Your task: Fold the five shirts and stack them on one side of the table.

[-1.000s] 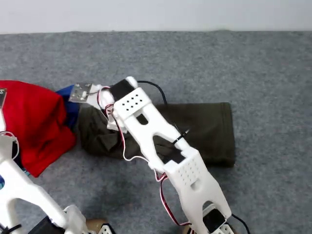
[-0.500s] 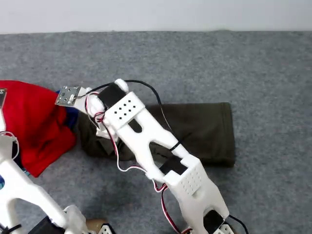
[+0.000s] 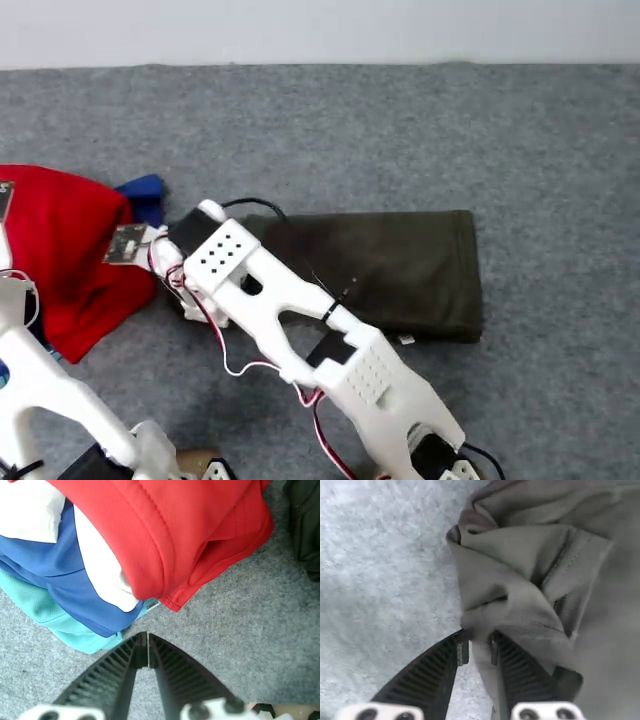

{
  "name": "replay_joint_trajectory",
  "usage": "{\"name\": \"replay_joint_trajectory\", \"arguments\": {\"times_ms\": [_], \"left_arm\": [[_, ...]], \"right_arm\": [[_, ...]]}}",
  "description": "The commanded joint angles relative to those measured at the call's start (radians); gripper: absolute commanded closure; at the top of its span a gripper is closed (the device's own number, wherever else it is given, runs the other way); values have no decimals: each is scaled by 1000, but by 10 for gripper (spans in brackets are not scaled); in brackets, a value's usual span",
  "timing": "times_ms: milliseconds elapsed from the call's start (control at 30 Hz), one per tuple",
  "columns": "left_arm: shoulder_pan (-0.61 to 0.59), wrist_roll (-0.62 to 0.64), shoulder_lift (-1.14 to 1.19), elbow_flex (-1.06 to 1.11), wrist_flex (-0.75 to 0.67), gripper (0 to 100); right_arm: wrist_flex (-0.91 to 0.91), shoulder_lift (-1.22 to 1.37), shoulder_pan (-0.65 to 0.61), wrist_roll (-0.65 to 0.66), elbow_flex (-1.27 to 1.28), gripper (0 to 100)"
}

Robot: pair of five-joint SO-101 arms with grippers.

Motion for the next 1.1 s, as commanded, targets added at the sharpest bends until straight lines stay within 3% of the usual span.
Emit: {"name": "replay_joint_trajectory", "arguments": {"times_ms": [0, 267, 433, 600, 767, 933, 1067], "left_arm": [[0, -9, -32, -4, -20, 984], [2, -9, -32, -4, -20, 983], [28, -9, -32, -4, -14, 983], [41, -9, -32, -7, -15, 983], [41, -9, -32, -4, -21, 983], [41, -9, -32, -4, -21, 983], [41, -9, -32, -4, -21, 983]], "right_arm": [[-64, 10, 79, 74, -31, 916], [-191, 16, 156, 273, -259, 916], [-131, 5, 151, 270, -288, 916], [68, -16, 107, 264, -284, 916], [58, -82, 59, 123, -184, 933], [2, -2, 67, 126, -147, 931], [-128, 81, 133, 252, -147, 933]]}}
